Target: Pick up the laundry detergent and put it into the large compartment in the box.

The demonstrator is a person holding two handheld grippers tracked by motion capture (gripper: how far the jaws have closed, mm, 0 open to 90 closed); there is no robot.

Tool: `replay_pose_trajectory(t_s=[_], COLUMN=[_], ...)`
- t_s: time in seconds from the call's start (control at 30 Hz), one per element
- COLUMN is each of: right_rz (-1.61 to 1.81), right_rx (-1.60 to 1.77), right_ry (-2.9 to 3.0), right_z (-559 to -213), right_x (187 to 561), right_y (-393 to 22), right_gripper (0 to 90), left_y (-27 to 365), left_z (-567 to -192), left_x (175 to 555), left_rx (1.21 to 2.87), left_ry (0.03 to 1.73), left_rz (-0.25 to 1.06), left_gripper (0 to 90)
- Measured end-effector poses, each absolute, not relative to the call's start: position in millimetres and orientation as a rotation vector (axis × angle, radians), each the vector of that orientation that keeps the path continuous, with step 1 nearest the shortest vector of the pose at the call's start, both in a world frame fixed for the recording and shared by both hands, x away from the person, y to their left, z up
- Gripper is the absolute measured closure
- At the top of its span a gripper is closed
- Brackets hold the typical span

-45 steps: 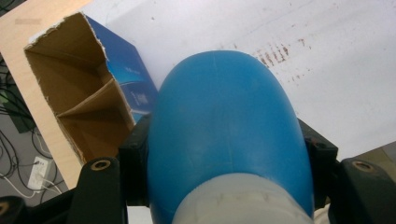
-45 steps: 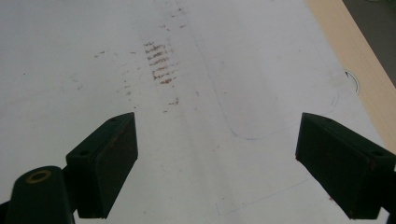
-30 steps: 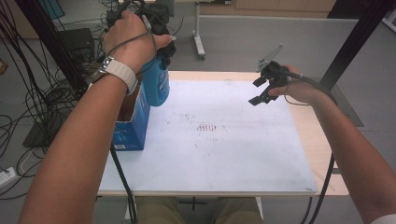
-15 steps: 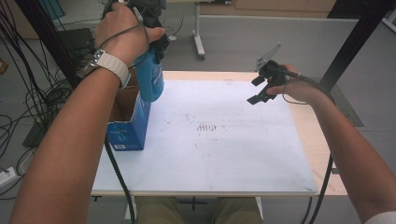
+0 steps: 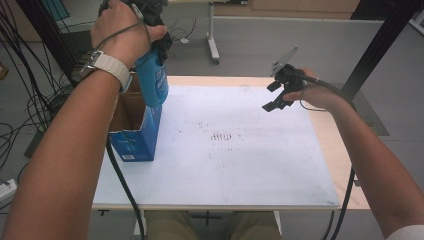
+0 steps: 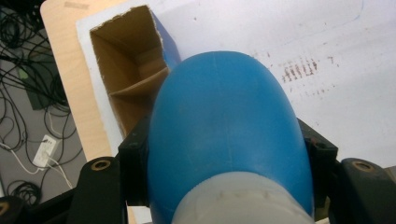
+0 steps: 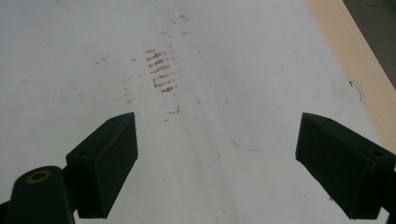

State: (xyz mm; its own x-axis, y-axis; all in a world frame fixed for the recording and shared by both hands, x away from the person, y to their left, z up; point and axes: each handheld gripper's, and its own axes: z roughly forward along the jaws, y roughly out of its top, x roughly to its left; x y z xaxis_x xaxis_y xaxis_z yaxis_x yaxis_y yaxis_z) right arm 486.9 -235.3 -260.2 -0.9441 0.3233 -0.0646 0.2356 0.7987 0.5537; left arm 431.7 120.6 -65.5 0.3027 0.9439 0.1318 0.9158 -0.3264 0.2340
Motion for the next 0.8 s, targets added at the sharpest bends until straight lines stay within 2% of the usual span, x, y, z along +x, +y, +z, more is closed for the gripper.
replay_pose_trajectory(t_s=[0.8], right_rz=[0.838], right_rx=[0.455], right_ry=[2.846], right_z=[-267.7], right_x=[489.6], right_y=[-231.8], right_gripper=[12.6], left_y=[150.8], left_z=[-64.1], left_x=[434.7], left_rx=[2.371], left_ry=[1.841], left_rz=[0.431], left_gripper=[37.6])
